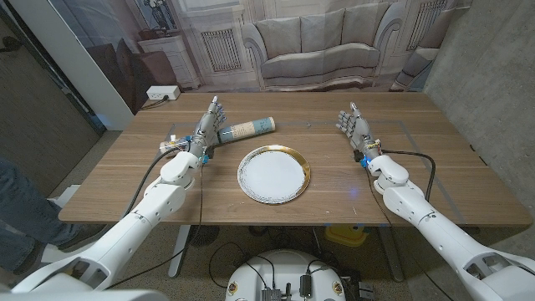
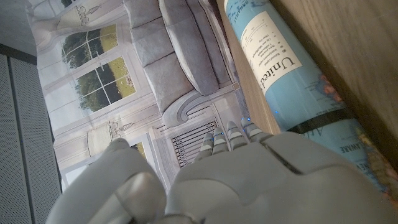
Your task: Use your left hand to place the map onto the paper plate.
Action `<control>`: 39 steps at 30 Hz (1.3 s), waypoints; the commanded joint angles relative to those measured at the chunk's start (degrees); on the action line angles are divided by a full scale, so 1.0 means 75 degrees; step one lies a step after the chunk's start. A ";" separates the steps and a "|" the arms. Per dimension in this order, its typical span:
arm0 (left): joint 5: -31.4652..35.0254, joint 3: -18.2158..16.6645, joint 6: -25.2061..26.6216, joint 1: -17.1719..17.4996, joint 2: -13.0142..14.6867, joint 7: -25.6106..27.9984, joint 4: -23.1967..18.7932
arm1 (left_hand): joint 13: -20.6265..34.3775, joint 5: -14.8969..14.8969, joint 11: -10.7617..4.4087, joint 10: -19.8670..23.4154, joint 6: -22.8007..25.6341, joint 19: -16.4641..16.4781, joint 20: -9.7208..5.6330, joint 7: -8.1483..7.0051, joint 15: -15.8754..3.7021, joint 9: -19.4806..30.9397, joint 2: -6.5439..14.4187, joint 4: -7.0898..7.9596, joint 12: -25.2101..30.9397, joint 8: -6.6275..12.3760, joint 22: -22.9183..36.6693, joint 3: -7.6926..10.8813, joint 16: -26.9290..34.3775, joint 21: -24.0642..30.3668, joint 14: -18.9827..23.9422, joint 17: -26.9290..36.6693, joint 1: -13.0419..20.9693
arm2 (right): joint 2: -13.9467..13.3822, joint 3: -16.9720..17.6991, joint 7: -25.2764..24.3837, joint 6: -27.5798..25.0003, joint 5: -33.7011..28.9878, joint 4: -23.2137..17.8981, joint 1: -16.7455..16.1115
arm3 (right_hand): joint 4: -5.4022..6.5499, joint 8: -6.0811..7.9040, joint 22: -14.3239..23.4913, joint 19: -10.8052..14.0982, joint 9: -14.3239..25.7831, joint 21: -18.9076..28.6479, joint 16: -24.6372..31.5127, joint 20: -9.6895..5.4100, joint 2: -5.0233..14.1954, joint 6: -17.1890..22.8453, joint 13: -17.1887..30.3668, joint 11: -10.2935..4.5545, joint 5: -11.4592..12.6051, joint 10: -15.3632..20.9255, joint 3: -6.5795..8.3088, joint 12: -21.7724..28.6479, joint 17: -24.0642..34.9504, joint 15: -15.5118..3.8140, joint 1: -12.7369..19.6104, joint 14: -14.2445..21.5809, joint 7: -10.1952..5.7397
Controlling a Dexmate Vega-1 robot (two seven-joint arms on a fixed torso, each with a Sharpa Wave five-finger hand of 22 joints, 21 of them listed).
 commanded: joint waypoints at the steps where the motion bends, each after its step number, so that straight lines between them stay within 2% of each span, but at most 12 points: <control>1: 0.0103 -0.0068 0.0029 0.0043 0.0229 0.0010 -0.0187 | 0.0037 0.0030 0.0009 0.0072 0.0054 0.0040 -0.0206 0.0017 0.0011 0.0011 0.0020 -0.0016 0.0051 0.0018 0.0032 0.0030 0.0069 -0.0039 0.0055 0.0016 0.0051 | -0.0013 0.0039 -0.0235 0.0012 -0.0066 -0.0258 -0.0159 | -0.0022 0.0047 0.0029 0.0087 0.0026 -0.0024 0.0050 -0.0267 0.0025 0.0058 0.0038 -0.0032 0.0050 0.0068 0.0037 0.0050 0.0032 -0.0015 0.0065 0.0062 -0.0005; 2: 0.0119 -0.0068 0.0038 0.0025 0.0249 -0.0001 -0.0190 | 0.0037 0.0032 -0.0044 0.0083 0.0059 0.0045 -0.0204 0.0006 0.0013 0.0011 0.0029 -0.0025 0.0052 0.0016 0.0032 0.0032 0.0070 -0.0049 0.0070 0.0016 0.0066 | -0.0022 0.0039 -0.0247 0.0012 -0.0077 -0.0275 -0.0166 | -0.0024 0.0045 0.0029 0.0094 0.0026 -0.0027 0.0053 -0.0265 0.0029 0.0057 0.0038 -0.0020 0.0050 0.0074 0.0039 0.0052 0.0032 -0.0015 0.0069 0.0072 -0.0004; 11: 0.0207 -0.0024 0.0018 -0.0157 0.0272 -0.0121 -0.0052 | 0.0037 0.0040 -0.0030 0.0160 0.0142 0.0093 -0.0207 -0.0008 0.0017 0.0012 0.0056 -0.0060 0.0068 0.0032 0.0033 0.0037 0.0081 -0.0084 0.0152 0.0015 0.0125 | -0.0043 0.0072 -0.0494 0.0085 -0.0183 -0.0469 -0.0323 | -0.0040 0.0051 0.0031 0.0147 0.0027 -0.0049 0.0055 -0.0263 0.0068 0.0097 0.0039 -0.0027 0.0048 0.0110 0.0055 0.0059 0.0030 -0.0021 0.0101 0.0114 0.0003; 21: 0.0421 -0.0047 -0.0040 -0.0129 0.0397 0.0012 -0.0233 | 0.0037 0.0046 0.0002 0.0212 0.0217 0.0163 -0.0189 0.0007 0.0019 0.0013 0.0069 -0.0089 0.0074 0.0046 0.0034 0.0035 0.0085 -0.0101 0.0212 0.0014 0.0171 | -0.0013 0.0069 -0.0351 0.0143 -0.0134 -0.0342 -0.0246 | -0.0049 0.0047 0.0032 0.0162 0.0028 -0.0078 0.0047 -0.0261 0.0097 0.0107 0.0040 -0.0030 0.0042 0.0121 0.0065 0.0057 0.0031 -0.0012 0.0119 0.0119 0.0000; 39: 0.0914 -0.0066 0.0013 -0.0077 0.0553 0.0483 -0.0576 | 0.0038 0.0054 -0.0010 0.0293 0.0317 0.0272 -0.0159 0.0024 0.0026 0.0015 0.0088 -0.0139 0.0077 0.0054 0.0036 0.0029 0.0083 -0.0141 0.0300 0.0014 0.0254 | -0.0070 0.0165 -0.0559 0.0168 -0.0169 -0.0507 -0.0350 | -0.0057 0.0049 0.0036 0.0220 0.0029 -0.0136 0.0046 -0.0255 0.0136 0.0162 0.0042 -0.0021 0.0019 0.0173 0.0065 0.0064 0.0036 -0.0007 0.0125 0.0171 0.0014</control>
